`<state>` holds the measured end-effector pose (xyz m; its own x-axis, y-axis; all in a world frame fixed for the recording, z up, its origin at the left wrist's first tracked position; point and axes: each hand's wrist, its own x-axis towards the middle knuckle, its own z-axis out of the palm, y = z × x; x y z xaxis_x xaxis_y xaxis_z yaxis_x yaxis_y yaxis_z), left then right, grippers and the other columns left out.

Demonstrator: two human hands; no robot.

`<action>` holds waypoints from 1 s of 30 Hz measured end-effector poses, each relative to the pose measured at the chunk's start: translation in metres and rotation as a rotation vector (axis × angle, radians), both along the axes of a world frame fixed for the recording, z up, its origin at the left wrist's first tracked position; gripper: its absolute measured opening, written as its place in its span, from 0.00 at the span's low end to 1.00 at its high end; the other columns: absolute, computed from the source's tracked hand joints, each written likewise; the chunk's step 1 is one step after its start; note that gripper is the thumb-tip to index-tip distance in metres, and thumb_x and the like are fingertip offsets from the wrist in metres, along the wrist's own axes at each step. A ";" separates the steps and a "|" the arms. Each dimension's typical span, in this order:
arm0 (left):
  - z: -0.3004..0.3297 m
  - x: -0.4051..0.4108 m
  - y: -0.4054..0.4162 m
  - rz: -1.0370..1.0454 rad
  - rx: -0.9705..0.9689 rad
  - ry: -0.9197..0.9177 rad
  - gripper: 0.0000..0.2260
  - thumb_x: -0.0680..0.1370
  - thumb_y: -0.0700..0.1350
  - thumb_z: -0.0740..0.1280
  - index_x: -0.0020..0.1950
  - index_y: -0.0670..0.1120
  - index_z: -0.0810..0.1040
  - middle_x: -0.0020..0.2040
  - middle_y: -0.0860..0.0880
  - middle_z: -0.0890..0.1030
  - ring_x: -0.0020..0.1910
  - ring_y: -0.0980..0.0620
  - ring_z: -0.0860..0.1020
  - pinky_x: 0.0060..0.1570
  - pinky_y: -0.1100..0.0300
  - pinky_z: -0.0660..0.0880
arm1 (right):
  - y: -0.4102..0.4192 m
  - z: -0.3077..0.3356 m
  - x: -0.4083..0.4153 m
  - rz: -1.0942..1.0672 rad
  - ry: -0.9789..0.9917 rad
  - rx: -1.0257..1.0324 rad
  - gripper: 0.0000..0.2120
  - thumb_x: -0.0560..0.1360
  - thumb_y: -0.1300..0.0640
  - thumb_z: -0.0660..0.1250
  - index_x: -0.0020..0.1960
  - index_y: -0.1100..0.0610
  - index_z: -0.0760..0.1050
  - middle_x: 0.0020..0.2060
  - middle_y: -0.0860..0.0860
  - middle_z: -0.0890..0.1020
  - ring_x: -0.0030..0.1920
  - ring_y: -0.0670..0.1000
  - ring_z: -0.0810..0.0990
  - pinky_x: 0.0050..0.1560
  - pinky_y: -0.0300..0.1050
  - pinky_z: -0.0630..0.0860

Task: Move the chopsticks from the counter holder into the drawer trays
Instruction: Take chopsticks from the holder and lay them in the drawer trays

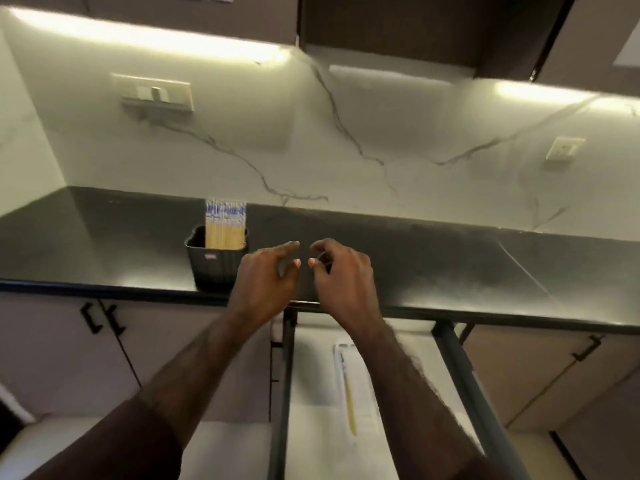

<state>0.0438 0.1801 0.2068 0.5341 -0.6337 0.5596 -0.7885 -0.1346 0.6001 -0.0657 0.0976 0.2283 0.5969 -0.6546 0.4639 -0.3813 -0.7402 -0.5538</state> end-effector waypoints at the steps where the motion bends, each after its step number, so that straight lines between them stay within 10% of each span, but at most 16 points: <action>1: 0.007 0.011 0.011 0.017 -0.017 0.001 0.16 0.77 0.44 0.68 0.65 0.45 0.77 0.57 0.43 0.83 0.54 0.48 0.82 0.57 0.59 0.74 | 0.009 0.006 0.012 0.010 -0.006 -0.010 0.11 0.77 0.57 0.67 0.58 0.53 0.79 0.50 0.48 0.85 0.50 0.47 0.82 0.53 0.38 0.73; 11: 0.017 0.197 0.126 0.030 0.083 -0.067 0.18 0.77 0.42 0.69 0.67 0.45 0.75 0.61 0.47 0.81 0.57 0.53 0.80 0.49 0.79 0.64 | 0.097 0.013 0.201 0.075 -0.066 0.042 0.11 0.76 0.53 0.69 0.58 0.50 0.78 0.48 0.47 0.84 0.45 0.43 0.81 0.49 0.39 0.80; 30: -0.038 0.402 -0.020 -0.058 0.176 0.165 0.19 0.77 0.45 0.69 0.68 0.46 0.74 0.63 0.47 0.80 0.59 0.52 0.80 0.55 0.62 0.75 | -0.021 -0.065 0.391 -0.084 0.062 0.170 0.12 0.78 0.56 0.66 0.61 0.53 0.78 0.53 0.50 0.84 0.50 0.45 0.82 0.55 0.44 0.80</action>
<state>0.4455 0.1602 0.1687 0.5686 -0.7463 0.3461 -0.6914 -0.2056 0.6926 0.3255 0.0770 0.1632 0.5609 -0.7691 0.3064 -0.4756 -0.6023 -0.6412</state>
